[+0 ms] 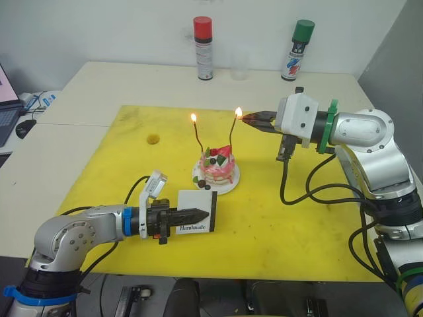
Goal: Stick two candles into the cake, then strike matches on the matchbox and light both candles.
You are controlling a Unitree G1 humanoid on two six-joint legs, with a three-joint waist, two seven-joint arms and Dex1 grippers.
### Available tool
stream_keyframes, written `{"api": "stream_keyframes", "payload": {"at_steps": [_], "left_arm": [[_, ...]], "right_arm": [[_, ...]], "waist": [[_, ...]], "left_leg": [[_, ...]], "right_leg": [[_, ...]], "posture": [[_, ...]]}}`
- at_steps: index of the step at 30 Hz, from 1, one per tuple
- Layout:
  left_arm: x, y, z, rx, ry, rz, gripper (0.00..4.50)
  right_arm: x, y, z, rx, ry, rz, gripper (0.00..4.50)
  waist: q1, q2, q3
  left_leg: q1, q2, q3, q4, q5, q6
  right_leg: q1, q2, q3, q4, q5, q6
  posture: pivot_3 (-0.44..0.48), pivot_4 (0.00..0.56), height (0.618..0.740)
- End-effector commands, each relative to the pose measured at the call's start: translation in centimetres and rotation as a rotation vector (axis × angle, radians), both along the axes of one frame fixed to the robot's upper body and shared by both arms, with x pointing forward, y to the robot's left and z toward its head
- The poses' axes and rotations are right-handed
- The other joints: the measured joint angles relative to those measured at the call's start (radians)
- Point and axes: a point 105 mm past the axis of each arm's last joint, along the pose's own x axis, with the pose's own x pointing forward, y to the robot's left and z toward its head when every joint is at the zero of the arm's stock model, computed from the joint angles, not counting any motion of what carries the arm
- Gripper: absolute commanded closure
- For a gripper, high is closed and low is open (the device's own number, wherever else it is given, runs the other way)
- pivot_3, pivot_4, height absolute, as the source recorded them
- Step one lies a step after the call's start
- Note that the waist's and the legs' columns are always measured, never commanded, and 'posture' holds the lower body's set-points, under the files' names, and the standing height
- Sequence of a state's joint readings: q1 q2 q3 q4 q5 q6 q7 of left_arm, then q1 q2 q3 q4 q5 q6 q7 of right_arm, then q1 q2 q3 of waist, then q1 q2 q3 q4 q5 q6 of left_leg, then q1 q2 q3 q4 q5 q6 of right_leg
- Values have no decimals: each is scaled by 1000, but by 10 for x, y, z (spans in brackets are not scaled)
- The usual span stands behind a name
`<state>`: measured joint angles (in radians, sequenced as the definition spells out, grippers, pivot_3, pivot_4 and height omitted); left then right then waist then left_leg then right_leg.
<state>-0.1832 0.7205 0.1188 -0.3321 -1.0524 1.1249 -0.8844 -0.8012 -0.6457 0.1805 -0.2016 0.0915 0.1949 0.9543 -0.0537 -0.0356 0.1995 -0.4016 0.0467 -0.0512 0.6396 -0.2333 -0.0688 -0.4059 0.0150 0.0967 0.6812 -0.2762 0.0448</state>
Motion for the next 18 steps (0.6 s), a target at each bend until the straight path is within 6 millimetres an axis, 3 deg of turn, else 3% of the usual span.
{"api": "stream_keyframes", "payload": {"at_steps": [1,5,13,15,18], "left_arm": [[0,-4,7,-22,-26,-15,4500],[-1,-5,6,-31,-18,-10,4500],[-3,-9,2,-45,-8,-5,4500],[-3,-11,1,-51,-7,-4,4500],[-2,-13,1,-57,-7,-4,4500]], "right_arm": [[-3,-13,16,40,-48,-53,4482],[4,-48,22,122,-2,-223,4482],[6,-144,22,438,131,-667,4482],[5,-184,10,579,198,-844,4482],[0,-224,-13,739,305,-1031,4482]], "waist": [[0,0,0],[6,0,0],[6,0,0],[4,0,0],[4,0,0]], "left_leg": [[0,0,0,0,0,0],[-1,0,0,0,0,0],[-1,-1,0,-1,0,0],[0,0,0,0,0,0],[0,-1,0,0,0,0]], "right_leg": [[0,0,0,0,0,0],[0,0,0,0,0,0],[0,0,0,-1,0,0],[0,0,1,0,0,0],[0,0,1,0,0,0]], "posture": [[0,150,733],[0,150,733],[0,150,733],[0,150,733],[0,150,733]]}}
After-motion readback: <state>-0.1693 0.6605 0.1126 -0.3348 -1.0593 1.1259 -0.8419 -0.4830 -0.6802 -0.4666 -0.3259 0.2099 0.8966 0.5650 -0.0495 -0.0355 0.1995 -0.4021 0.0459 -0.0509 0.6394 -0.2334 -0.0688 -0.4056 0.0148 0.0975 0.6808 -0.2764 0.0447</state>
